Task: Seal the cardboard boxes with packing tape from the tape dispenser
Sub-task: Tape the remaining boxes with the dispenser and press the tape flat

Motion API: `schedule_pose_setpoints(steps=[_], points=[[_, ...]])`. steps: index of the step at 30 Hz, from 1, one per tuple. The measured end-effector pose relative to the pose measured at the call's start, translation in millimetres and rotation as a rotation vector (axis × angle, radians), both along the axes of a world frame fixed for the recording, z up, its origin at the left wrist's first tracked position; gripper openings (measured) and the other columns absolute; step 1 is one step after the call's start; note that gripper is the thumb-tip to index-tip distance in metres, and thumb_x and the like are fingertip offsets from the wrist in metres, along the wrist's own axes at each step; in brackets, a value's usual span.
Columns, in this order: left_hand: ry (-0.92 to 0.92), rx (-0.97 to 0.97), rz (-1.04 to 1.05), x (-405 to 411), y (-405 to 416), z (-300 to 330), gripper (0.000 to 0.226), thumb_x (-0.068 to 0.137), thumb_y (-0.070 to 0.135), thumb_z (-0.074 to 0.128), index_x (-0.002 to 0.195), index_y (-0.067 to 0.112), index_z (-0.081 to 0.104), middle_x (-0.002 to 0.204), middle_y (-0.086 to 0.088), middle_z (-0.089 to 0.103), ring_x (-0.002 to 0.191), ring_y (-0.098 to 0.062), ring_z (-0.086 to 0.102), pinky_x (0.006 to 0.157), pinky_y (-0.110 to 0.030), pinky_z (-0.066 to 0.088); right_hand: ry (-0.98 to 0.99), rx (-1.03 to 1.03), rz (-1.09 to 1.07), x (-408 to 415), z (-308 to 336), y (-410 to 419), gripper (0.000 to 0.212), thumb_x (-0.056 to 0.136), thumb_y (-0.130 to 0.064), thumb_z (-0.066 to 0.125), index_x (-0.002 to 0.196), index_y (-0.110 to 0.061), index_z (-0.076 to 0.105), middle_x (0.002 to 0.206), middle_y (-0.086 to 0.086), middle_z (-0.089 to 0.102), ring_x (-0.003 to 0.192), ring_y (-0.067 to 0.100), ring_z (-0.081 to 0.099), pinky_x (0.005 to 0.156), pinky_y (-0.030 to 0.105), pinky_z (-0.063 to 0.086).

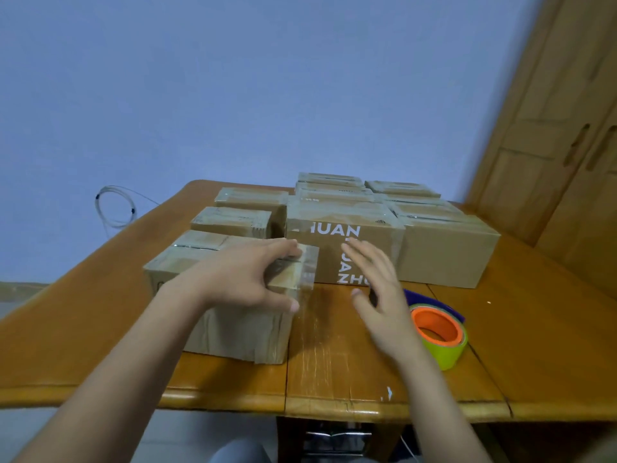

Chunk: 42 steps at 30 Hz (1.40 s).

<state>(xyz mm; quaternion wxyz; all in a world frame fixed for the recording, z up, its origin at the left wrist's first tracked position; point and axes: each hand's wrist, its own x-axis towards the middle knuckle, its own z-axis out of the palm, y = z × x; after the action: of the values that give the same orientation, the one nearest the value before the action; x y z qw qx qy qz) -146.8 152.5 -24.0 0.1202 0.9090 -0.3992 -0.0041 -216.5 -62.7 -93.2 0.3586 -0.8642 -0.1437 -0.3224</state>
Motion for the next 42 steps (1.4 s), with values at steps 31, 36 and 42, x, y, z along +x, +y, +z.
schedule_pose_setpoints(steps=[31, 36, 42], points=[[0.141, -0.221, -0.041, 15, 7, -13, 0.118, 0.037, 0.084, 0.061, 0.143, 0.038, 0.035, 0.142, 0.028, 0.039, 0.127, 0.005, 0.038, 0.099, -0.015, 0.032, -0.282, 0.077, -0.066, 33, -65, 52, 0.057, 0.082, -0.014, 0.045, 0.138, -0.017, 0.049, 0.137, -0.016, 0.052, 0.135, 0.01, 0.038, 0.105, 0.046, 0.034], [0.151, -0.23, -0.032, 15, 7, -12, 0.118, 0.038, 0.083, 0.063, 0.143, 0.037, 0.037, 0.141, 0.03, 0.038, 0.128, 0.007, 0.037, 0.102, -0.017, 0.032, -0.368, 0.211, -0.093, 34, -64, 50, 0.042, 0.082, -0.014, 0.043, 0.118, -0.019, 0.066, 0.119, -0.016, 0.064, 0.123, 0.01, 0.05, 0.095, 0.044, 0.045], [0.138, -0.221, -0.032, 10, 7, -10, 0.102, 0.05, 0.073, 0.075, 0.14, 0.038, 0.041, 0.143, 0.03, 0.034, 0.128, 0.005, 0.037, 0.102, -0.019, 0.034, -0.265, 0.6, -0.058, 59, -36, 45, 0.039, 0.084, -0.032, 0.047, 0.122, -0.031, 0.054, 0.119, -0.01, 0.059, 0.114, 0.007, 0.052, 0.093, 0.017, 0.04]])
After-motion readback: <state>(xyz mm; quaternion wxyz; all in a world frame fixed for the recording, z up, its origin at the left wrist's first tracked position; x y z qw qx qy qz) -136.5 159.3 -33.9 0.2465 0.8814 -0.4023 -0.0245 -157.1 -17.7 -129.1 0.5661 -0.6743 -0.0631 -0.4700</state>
